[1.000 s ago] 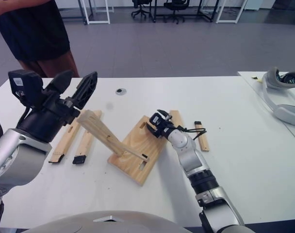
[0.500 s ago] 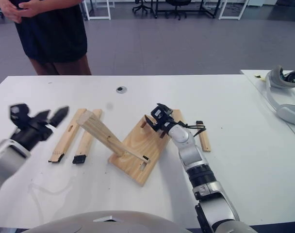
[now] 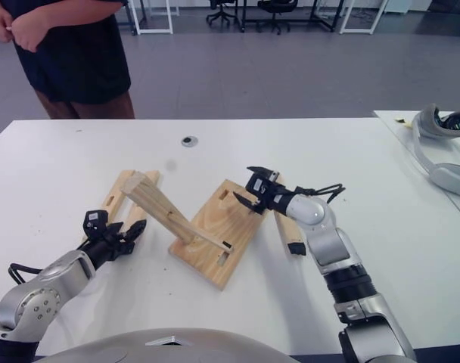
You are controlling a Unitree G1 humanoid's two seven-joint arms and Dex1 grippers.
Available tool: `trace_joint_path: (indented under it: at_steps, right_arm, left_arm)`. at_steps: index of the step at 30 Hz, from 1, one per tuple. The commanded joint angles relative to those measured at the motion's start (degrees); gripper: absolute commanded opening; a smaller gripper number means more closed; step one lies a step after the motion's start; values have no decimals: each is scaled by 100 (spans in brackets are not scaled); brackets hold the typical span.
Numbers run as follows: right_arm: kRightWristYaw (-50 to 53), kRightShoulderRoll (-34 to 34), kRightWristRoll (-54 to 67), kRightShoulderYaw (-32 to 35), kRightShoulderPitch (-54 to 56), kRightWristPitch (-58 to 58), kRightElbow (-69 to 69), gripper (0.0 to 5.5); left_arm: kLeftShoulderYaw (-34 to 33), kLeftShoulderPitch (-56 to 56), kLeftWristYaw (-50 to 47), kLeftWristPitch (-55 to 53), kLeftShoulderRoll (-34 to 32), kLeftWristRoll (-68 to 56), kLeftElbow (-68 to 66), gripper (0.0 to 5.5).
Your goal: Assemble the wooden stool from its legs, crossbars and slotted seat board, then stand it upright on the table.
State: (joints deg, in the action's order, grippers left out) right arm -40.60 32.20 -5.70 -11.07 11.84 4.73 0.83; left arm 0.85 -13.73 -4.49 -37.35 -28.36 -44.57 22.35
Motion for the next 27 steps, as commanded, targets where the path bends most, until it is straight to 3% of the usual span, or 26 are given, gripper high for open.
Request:
trace_joint_path:
  at_steps: [1, 7, 10, 14, 20, 25, 27]
  right_arm:
    - [-537, 628, 143, 228, -99, 115, 168, 391]
    - [-1431, 1480, 577, 598, -216, 360, 524, 391]
    - [-1726, 1743, 222, 199, -238, 182, 564, 391]
    - [-1756, 1552, -121, -340, -196, 57, 584, 391]
    - [-1042, 643, -1030, -1202, 264, 223, -182, 391]
    - [797, -1336, -1606, -1569, 1840, 98, -3241, 391]
    - [1368, -1811, -1648, -1542, 2399, -220, -4274, 391]
  left_arm:
    - [71, -195, 38, -118, 24, 586, 20, 312]
    - [-73, -212, 302, 186, 321, 1064, 243, 211]
    - [-470, -31, 422, 395, 605, 872, 544, 208]
    - [-956, 332, 545, 488, 841, 442, 1097, 208]
    - [-1306, 651, 303, 198, 889, 104, 1711, 208]
    - [-1632, 550, 76, -16, 905, -167, 1918, 208]
    - [-1649, 518, 92, -79, 858, -174, 1907, 208]
